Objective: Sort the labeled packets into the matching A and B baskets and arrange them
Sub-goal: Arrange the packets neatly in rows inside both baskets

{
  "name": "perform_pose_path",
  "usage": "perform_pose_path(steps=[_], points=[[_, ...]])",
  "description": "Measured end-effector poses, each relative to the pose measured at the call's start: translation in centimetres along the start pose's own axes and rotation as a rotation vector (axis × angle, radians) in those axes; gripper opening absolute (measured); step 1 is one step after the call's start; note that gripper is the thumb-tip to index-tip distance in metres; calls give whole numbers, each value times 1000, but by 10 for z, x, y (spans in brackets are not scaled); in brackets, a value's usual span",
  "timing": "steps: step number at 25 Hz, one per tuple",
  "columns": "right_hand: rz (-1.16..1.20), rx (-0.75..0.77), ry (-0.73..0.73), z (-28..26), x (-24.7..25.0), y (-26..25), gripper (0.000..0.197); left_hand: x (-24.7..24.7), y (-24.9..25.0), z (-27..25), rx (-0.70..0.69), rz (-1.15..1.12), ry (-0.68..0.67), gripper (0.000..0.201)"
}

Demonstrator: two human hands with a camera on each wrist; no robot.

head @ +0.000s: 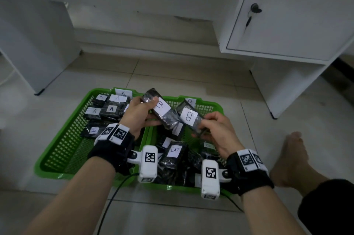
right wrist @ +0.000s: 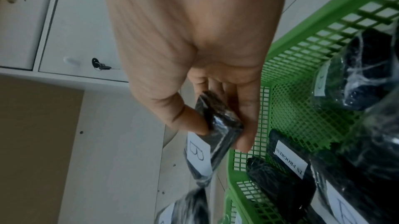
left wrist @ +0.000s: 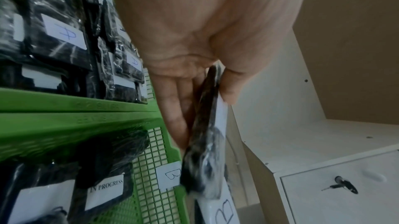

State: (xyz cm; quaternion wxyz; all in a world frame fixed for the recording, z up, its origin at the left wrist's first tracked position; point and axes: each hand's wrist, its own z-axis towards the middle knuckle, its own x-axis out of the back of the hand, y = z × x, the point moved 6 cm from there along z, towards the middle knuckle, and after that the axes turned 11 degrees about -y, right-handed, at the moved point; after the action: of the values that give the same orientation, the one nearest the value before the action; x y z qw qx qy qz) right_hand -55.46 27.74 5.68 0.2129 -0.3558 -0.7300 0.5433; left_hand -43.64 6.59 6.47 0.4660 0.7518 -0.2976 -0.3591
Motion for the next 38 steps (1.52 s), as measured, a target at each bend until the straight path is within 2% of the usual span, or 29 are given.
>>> perform_pose_path(steps=[4, 6, 9, 11, 13, 15, 17, 20, 23, 27, 31, 36, 38], points=[[41, 59, 89, -1, 16, -5, 36, 0, 10, 0, -82, 162, 33, 32], [131, 61, 111, 1, 23, -9, 34, -13, 13, 5, -81, 247, -20, 30], [205, 47, 70, 12, 24, -17, 21, -34, 16, 24, -55, 420, -113, 27], [19, 10, 62, 36, 31, -21, 22, -43, 20, 40, -49, 533, -137, 29], [-300, -61, 23, 60, 34, -26, 30, -48, 23, 55, -36, 590, -148, 27], [-583, -174, -91, 76, 29, -23, 35, -51, 20, 64, 5, 587, -153, 24], [-883, -216, -191, 85, 21, -12, 36, -47, 9, 73, 38, 596, -152, 26], [-1279, -80, -157, 96, 14, 1, 36, -39, -11, 78, 83, 549, -137, 24], [-1536, 50, -69, 107, 10, 0, 37, -32, -24, 82, 82, 512, -114, 21], [-1662, 98, -120, 125, -7, -2, 22, -23, -30, 90, 115, 431, -66, 7], [-1692, 54, -151, 140, -8, 9, 21, -20, -36, 100, 176, 305, -34, 14], [-1680, 21, -192, 143, -4, 7, 22, -8, -29, 104, 173, 254, -25, 27], [-1633, 22, -158, 141, -6, 2, 23, -1, -22, 103, 142, 219, 17, 26]])
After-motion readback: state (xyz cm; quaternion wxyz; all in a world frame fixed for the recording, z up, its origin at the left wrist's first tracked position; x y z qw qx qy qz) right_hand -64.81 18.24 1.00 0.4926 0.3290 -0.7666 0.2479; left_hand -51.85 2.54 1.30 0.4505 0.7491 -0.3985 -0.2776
